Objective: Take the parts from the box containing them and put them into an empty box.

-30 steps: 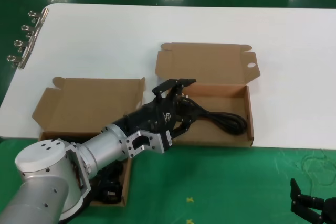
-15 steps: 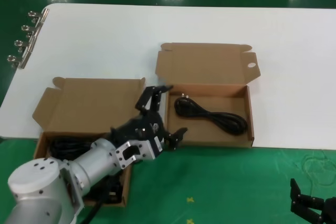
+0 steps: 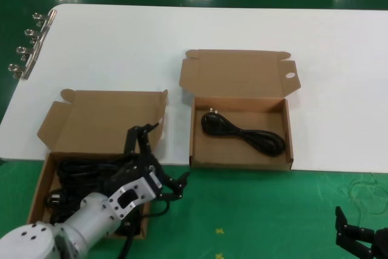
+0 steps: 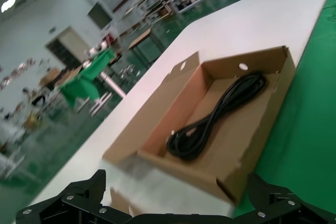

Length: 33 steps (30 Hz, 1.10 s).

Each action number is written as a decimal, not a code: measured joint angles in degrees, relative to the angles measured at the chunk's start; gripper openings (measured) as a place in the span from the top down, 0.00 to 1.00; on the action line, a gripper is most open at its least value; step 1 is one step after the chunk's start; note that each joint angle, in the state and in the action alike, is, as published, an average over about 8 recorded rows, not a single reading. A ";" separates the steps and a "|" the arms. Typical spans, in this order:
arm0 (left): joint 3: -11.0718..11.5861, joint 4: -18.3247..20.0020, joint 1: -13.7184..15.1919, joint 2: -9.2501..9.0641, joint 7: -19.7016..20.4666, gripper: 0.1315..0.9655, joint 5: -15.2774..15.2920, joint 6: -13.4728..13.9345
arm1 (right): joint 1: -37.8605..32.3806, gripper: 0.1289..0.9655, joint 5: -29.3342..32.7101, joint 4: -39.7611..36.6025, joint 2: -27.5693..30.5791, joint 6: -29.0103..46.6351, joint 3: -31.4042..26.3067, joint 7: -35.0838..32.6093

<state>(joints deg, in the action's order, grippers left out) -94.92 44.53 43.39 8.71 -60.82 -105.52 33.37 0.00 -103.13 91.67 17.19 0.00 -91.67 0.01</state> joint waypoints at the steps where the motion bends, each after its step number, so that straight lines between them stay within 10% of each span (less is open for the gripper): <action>1: 0.06 0.90 -0.83 0.16 1.16 0.05 0.05 -0.64 | 0.00 0.00 0.00 0.00 0.00 0.00 0.00 0.00; 33: 2.03 29.44 -27.10 5.30 37.97 0.00 1.49 -20.83 | 0.00 0.00 0.00 0.00 0.00 0.00 0.00 -0.01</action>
<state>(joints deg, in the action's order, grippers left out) -92.89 73.97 16.29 14.00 -22.85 -104.03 12.54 0.00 -103.13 91.67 17.19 0.00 -91.67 0.00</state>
